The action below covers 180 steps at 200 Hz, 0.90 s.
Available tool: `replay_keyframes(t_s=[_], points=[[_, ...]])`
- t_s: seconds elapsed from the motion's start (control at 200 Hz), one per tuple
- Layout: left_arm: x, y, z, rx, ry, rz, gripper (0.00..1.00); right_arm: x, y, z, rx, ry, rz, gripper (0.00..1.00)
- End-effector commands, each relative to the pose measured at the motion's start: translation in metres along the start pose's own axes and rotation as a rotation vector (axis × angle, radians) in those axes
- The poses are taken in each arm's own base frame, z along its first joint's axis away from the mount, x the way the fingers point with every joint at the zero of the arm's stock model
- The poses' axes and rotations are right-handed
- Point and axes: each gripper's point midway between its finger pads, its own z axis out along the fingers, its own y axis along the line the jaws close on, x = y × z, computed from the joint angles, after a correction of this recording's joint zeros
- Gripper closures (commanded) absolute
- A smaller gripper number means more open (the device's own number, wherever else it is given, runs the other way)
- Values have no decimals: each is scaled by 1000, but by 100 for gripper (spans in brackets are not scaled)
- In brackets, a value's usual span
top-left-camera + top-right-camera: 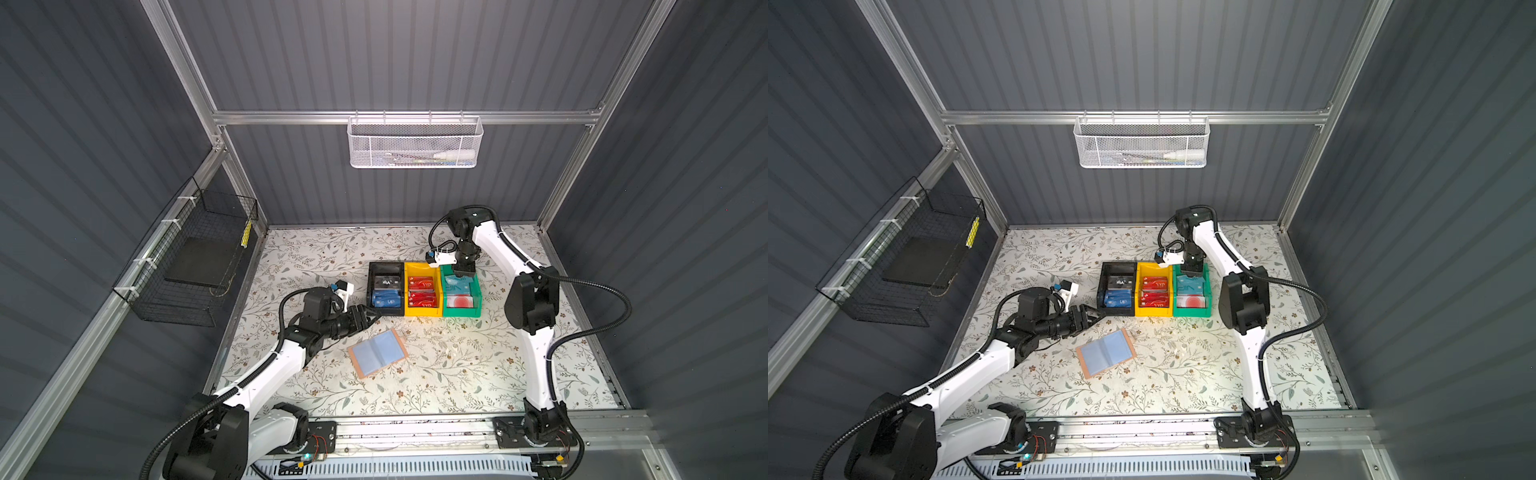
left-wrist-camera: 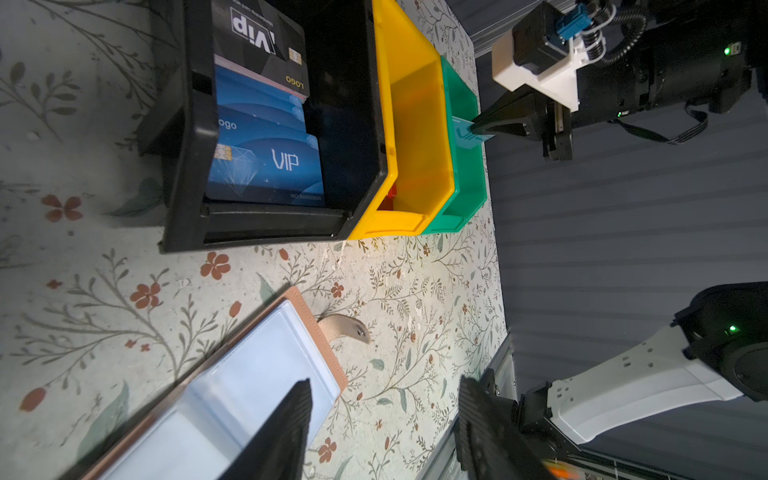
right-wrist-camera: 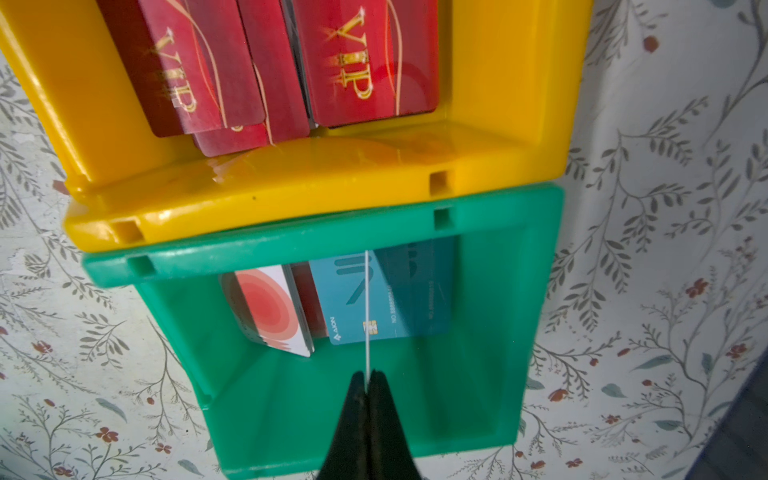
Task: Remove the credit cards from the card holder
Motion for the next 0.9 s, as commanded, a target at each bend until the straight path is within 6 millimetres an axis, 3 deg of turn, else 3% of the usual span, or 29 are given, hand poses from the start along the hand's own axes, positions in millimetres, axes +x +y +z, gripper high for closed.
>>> replay_keyframes(t_s=[0.0,0.22,0.51,0.715,0.895], points=[[-3,-3,0,9,-8,18,41,-1,-1,10,-32,-16,44,100],[-2,-1,1,4,-3,13,41,0,-8,20,-29,-22,73,98],[-1,1,2,-1,0,9,41,4,-15,25,-8,-12,97,82],[0,2,2,-2,1,7,40,2,-22,17,29,-33,123,68],[1,2,1,0,1,9,40,5,-30,12,70,-29,133,66]])
